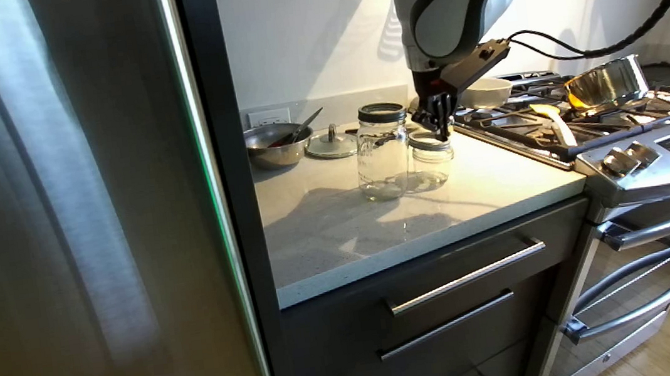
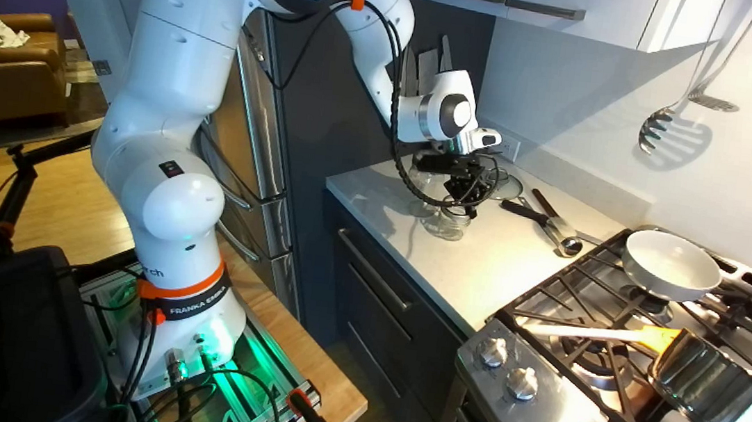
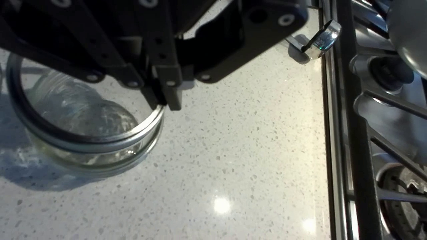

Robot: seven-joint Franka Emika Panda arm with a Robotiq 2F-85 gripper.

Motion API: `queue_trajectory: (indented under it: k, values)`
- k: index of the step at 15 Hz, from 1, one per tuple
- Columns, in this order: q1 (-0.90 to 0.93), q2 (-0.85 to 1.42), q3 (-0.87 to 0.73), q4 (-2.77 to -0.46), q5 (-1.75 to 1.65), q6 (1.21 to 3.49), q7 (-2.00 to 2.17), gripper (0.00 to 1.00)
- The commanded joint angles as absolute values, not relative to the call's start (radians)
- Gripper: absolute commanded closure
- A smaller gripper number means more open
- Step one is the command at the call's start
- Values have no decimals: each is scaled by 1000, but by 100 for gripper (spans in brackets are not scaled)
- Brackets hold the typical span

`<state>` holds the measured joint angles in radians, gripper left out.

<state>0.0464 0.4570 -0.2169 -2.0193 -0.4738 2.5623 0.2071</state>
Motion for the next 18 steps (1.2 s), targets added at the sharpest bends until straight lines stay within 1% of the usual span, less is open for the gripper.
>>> queue_trajectory:
  k: [1, 18]
  values:
    - [65, 420, -234, -2063, -520, 2540, 205, 98]
    - [78, 430, -238, -2064, -590, 2523, 229, 98]
